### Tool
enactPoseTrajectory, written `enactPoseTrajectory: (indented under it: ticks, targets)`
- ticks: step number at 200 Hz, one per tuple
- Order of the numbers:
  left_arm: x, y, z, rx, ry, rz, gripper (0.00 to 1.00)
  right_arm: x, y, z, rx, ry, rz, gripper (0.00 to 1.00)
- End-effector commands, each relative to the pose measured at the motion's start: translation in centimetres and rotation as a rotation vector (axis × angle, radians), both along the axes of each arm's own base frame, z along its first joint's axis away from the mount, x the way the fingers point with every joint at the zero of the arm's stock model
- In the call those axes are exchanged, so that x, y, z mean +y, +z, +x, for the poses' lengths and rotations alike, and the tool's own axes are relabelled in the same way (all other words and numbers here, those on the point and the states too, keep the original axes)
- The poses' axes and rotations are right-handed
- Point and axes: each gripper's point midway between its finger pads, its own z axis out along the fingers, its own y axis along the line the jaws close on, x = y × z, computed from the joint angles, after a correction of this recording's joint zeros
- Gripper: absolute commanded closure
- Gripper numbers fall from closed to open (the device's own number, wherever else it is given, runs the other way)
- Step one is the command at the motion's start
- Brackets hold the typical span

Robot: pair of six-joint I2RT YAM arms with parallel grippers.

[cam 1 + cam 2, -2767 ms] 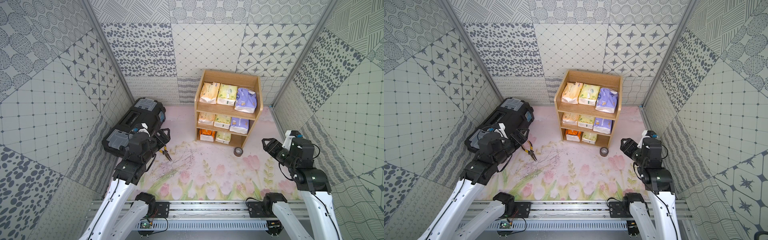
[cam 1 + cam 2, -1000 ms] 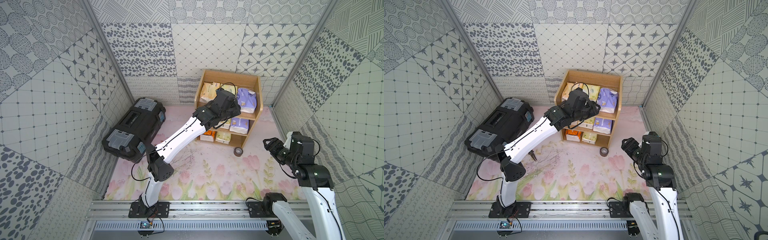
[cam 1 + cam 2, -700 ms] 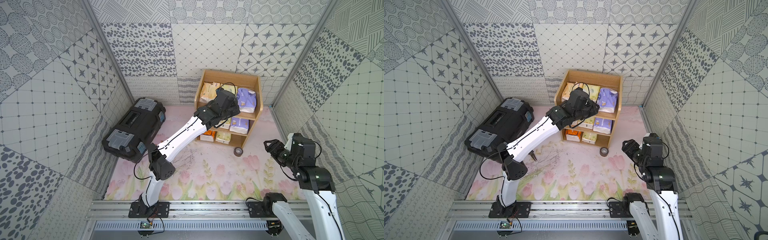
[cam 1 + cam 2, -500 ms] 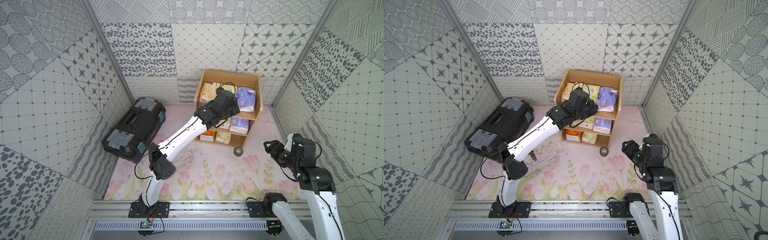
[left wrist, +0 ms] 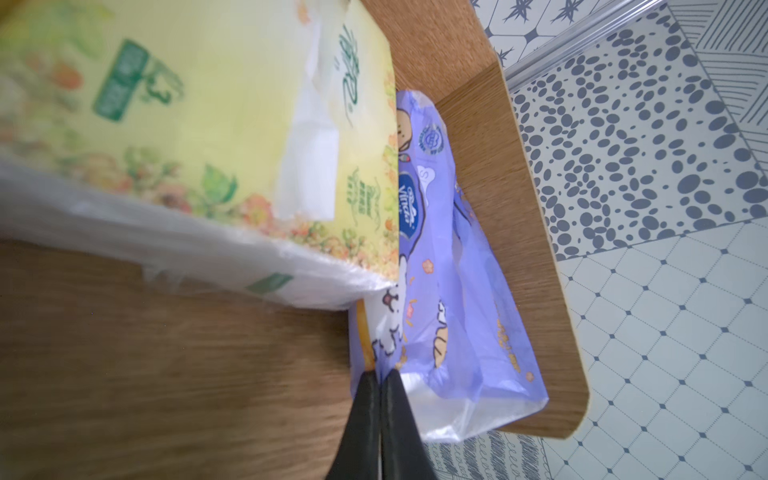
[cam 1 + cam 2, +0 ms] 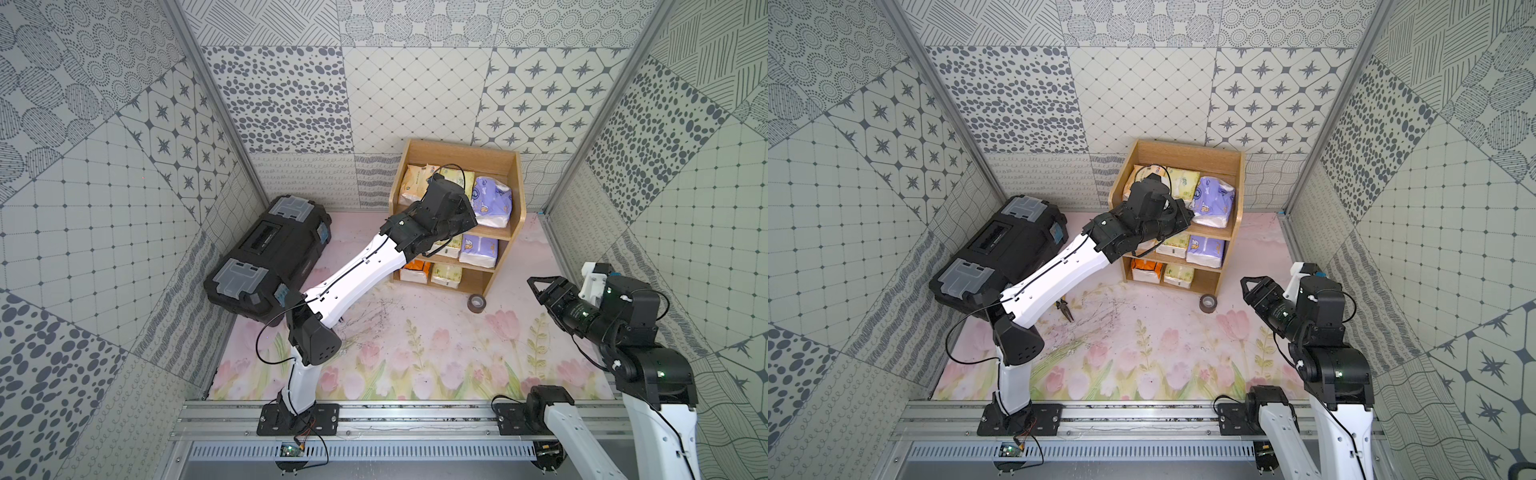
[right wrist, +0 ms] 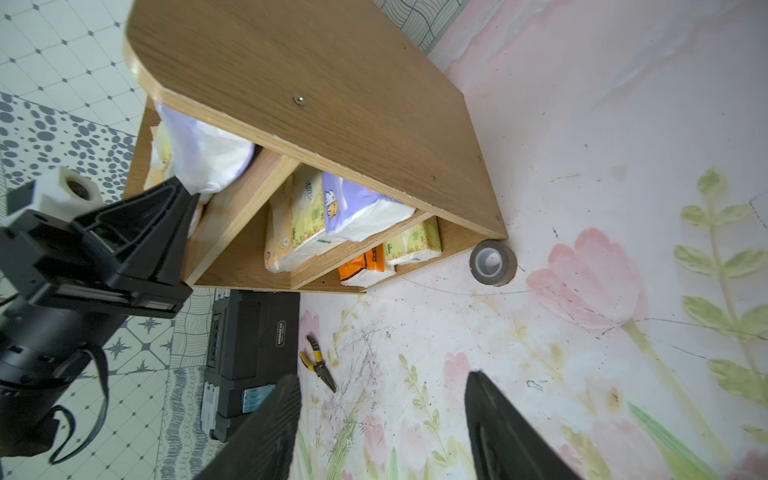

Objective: Remove the tissue boxes from the shelf
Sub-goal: Pick up a box of tissues from the shelf.

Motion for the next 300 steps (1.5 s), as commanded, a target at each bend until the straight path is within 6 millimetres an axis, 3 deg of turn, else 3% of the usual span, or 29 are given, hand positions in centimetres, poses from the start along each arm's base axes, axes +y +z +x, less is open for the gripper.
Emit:
enactPoseTrajectory:
  ticks: [1,33,65,122,174,222,272,300]
  targets:
    - [0.4,3.0,-1.5,-0.019,-0.009,-0.142,1.0,1.1,3.0,0.9,-0.075,0.026,0.09,0.29]
    - [1.3,2.5,-3.2,0.026,-0.019,-0.187,1.0,1.8,5.4,2.4,-0.145,0.028,0.199,0.22]
    - [2.4,2.4,-5.3,0.045,-0.038,-0.215,1.0,2.4,6.7,4.3,-0.173,0.047,0.261,0.2]
    - [3.1,1.1,-7.2,0.081,-0.055,-0.238,1.0,4.4,7.0,7.8,-0.161,0.133,0.343,0.19]
    - [2.8,0.3,-8.8,0.106,-0.081,-0.248,1.0,8.2,6.2,9.6,-0.124,0.225,0.325,0.2]
    - [3.8,-0.4,-9.6,0.111,-0.066,-0.23,1.0,8.7,5.9,10.5,-0.119,0.223,0.328,0.32]
    - [5.0,-0.8,-10.0,0.11,-0.047,-0.224,1.0,9.4,5.8,10.3,-0.116,0.259,0.349,0.6]
    - [6.0,-0.5,-10.6,0.091,-0.041,-0.221,0.8,9.6,5.9,9.6,-0.127,0.275,0.353,0.75]
